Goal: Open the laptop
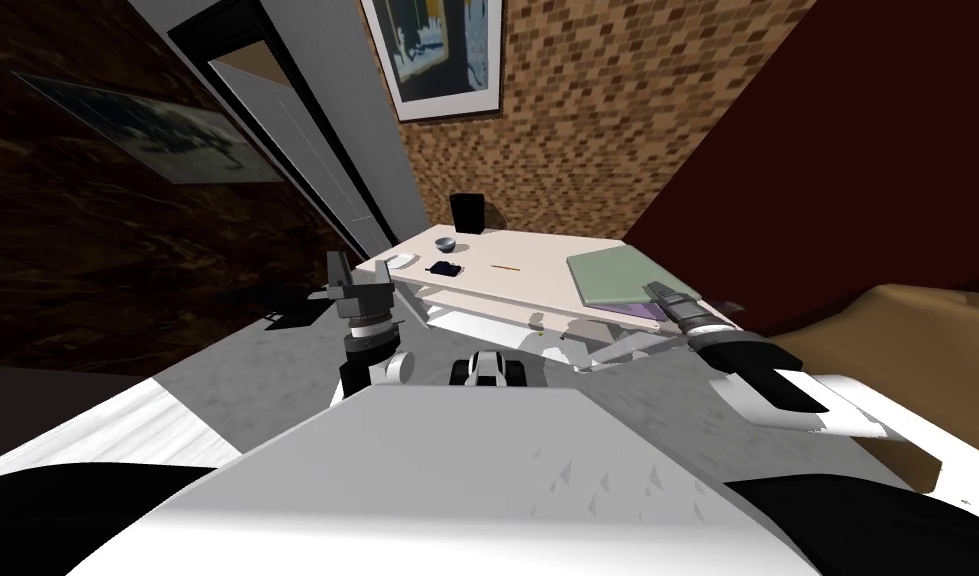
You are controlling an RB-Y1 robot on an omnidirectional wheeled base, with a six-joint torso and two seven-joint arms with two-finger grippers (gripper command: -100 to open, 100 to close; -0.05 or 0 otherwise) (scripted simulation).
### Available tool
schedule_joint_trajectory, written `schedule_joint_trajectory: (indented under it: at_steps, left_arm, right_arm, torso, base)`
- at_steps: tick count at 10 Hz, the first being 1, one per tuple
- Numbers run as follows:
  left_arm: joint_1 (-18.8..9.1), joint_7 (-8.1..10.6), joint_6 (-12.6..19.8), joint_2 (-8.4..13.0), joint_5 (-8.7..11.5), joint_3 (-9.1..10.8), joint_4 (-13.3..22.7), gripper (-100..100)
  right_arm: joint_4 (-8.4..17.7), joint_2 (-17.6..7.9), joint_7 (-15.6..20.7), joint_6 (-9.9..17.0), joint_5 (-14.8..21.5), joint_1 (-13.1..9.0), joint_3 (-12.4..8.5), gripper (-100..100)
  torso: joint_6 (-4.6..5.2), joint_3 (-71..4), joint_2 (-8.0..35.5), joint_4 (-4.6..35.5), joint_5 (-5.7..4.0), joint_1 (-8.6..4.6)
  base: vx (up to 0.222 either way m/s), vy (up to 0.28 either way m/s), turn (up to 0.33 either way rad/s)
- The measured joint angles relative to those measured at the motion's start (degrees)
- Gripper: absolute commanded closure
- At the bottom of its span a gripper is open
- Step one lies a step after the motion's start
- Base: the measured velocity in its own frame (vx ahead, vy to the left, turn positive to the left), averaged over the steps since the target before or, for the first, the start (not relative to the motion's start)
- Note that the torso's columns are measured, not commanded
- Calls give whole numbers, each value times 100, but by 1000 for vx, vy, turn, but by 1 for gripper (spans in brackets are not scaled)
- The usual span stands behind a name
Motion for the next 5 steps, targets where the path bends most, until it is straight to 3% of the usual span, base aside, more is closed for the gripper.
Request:
schedule_joint_trajectory:
  at_steps: [5]
  left_arm:
    - [-1,0,0,0,0,0,0,0]
  right_arm:
    - [-502,-326,-254,284,-163,373,-305,-100]
  torso:
    - [5,28,47,21,15,16]
  base:
    - [29,-14,-59]
